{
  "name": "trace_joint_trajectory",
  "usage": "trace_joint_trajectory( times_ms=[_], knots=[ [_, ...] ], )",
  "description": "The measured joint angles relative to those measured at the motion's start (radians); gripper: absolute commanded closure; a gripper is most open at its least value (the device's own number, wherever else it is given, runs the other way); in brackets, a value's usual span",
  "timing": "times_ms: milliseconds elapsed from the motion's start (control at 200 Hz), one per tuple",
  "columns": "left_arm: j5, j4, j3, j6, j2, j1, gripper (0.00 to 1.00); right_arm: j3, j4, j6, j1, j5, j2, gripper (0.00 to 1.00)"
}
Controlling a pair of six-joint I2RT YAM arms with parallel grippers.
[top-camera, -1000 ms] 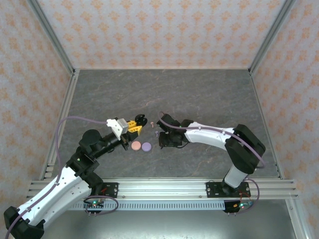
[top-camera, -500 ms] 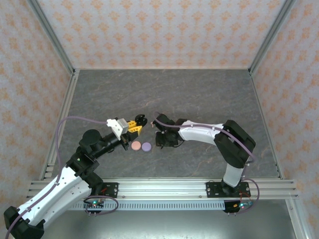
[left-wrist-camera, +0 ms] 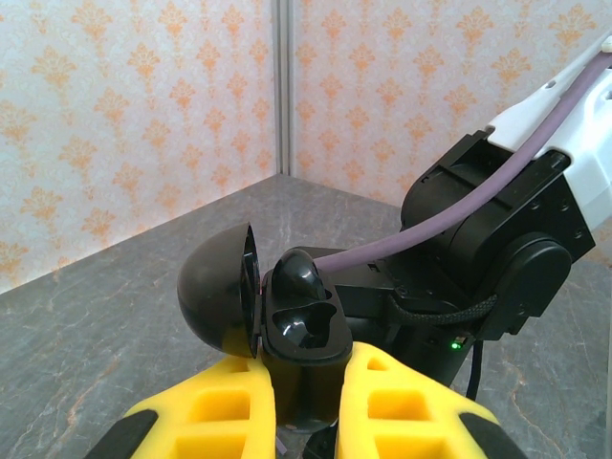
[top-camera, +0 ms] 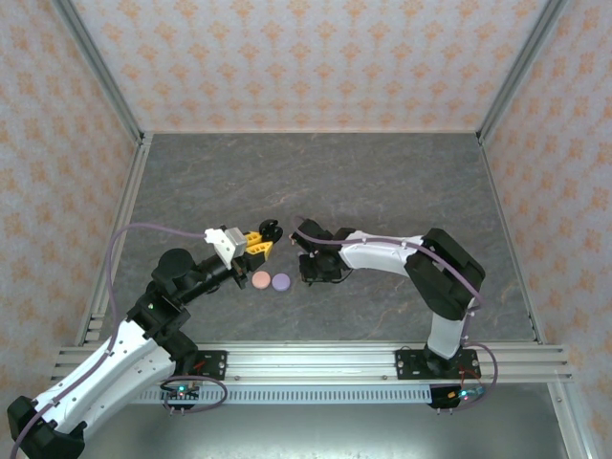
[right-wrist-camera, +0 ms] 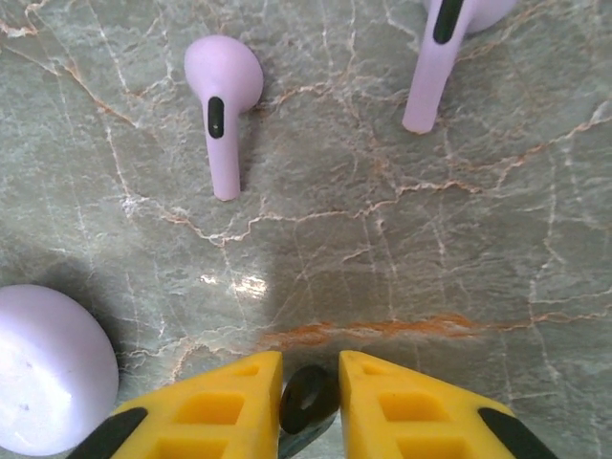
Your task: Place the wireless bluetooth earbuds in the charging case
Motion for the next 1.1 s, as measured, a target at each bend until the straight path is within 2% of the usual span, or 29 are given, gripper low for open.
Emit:
trace_joint_trajectory(
  times_ms=[290,455,591,846,966,1096],
  knots=[
    [-0.017,0.008,-0.015,-0.003,0.018,0.000,1.00,-0.018,0.004,-0.028,0.000,0.022,-0.039,0.84],
    [-0.017,0.048,-0.037,-0.023,0.072,0.000,1.00,-0.074,0.028,-0.063,-0.016,0.042,-0.190,0.84],
    [-0.015,0.107,-0.057,-0.045,0.144,0.000,1.00,-0.124,0.073,-0.117,-0.048,0.064,-0.372,0.84],
    [0.029,0.202,-0.059,-0.079,0.253,0.000,1.00,-0.154,0.220,-0.299,-0.066,0.056,-0.668,0.84],
    [0.052,0.231,-0.058,-0.081,0.278,0.000,1.00,-0.154,0.300,-0.391,-0.066,0.010,-0.739,0.84],
    [0.074,0.250,-0.056,-0.092,0.304,0.000,1.00,-0.136,0.344,-0.483,-0.056,-0.038,-0.738,0.83]
  ],
)
